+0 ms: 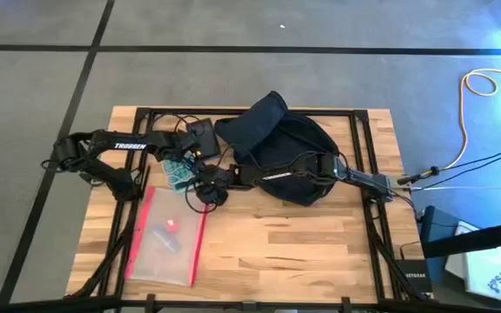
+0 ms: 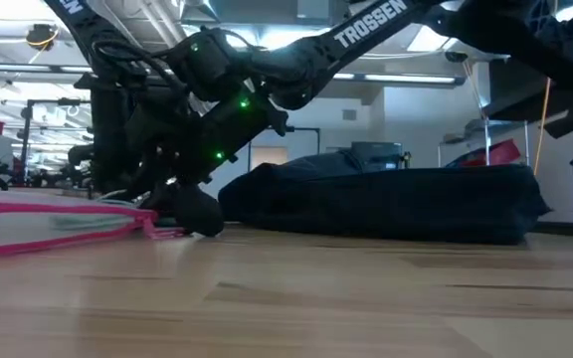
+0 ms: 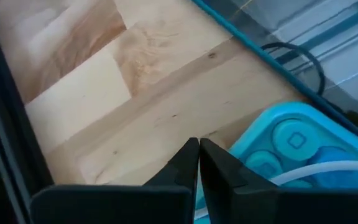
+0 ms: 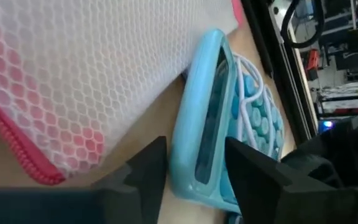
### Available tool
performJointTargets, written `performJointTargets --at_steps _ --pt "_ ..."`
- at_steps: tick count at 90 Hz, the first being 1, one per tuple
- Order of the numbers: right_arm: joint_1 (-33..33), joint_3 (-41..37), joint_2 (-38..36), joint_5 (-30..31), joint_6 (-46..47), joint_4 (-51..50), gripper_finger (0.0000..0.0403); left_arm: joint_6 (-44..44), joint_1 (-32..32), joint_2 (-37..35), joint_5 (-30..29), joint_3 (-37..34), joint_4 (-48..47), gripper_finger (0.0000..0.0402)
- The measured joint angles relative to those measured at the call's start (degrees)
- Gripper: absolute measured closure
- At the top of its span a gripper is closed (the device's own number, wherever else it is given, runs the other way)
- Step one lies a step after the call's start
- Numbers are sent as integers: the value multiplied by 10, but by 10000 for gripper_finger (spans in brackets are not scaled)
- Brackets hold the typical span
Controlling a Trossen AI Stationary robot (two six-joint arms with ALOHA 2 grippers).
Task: Unpack backpack
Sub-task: Put the blue calculator into the zip bag
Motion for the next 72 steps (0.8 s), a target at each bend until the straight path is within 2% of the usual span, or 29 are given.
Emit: performJointTargets --at_steps 27,39,50,59,72 --pt "-1 2 0 -30 54 -16 262 -17 38 0 -15 0 -49 402" --pt "-2 2 0 -45 78 -24 262 -13 53 0 34 0 -79 402" --pt "-3 4 0 -30 129 -36 262 -5 51 0 80 0 -63 402" --pt "-6 22 2 -40 170 -71 262 8 46 -1 114 1 -52 401" --pt "-4 23 2 -30 180 -75 262 14 39 -1 134 2 -60 401"
